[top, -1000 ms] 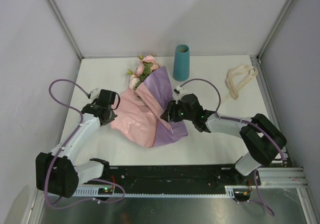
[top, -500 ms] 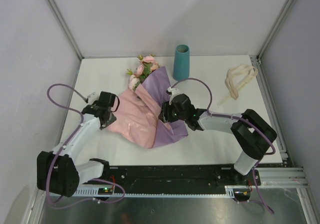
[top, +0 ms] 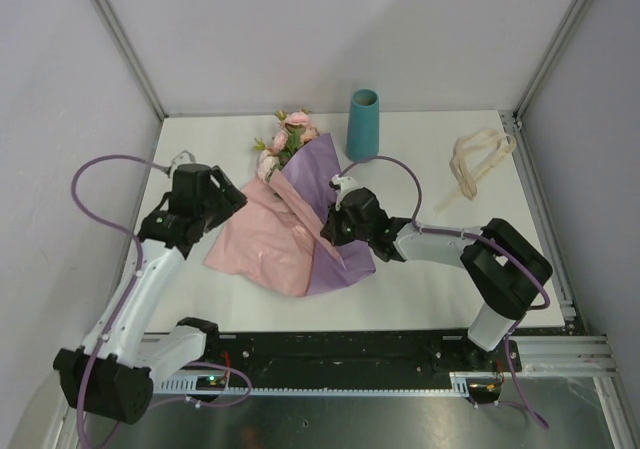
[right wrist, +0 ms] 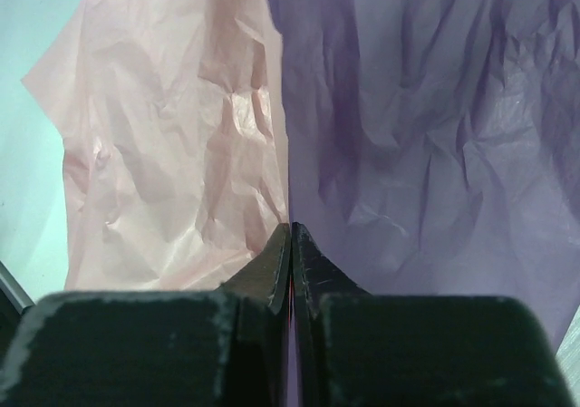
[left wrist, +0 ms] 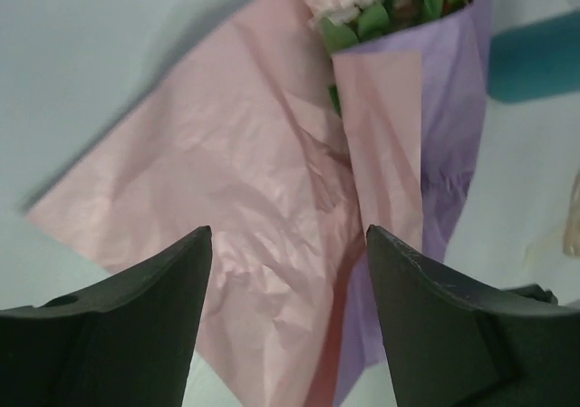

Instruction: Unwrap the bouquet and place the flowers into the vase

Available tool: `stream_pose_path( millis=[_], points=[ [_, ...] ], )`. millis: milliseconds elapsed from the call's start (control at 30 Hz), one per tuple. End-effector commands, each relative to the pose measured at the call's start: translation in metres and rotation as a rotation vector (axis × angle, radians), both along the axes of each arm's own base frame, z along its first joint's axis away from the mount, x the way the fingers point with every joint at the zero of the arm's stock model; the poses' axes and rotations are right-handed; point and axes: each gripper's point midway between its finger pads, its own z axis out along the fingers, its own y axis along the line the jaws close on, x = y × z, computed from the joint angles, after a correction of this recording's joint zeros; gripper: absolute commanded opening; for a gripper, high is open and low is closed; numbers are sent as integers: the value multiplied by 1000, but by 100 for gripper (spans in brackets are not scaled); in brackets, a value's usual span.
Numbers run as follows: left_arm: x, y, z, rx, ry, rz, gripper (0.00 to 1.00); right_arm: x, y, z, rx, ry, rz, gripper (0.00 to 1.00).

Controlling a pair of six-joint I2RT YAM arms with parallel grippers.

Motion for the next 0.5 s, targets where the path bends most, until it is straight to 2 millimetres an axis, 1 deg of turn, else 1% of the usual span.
stream_pose_path(
  millis=[0,100,200,333,400,467],
  points=[
    [11,-49,-28,-137,51,-198,73,8,16,37,82,-75,9,1],
    [15,-64,-63,-203,141,-213,70,9,16,43,96,-83,5,0],
    [17,-70,-91,-226,219,-199,69,12,15,49,106,-96,-10,0],
    [18,-64,-123,-200,298,-146,68,17,10,59,118,-113,-39,0],
    [17,-58,-138,-176,336,-111,69,21,4,63,116,-120,-66,0],
    [13,-51,-152,-153,370,-74,70,30,-7,67,108,-132,-112,0]
  ],
)
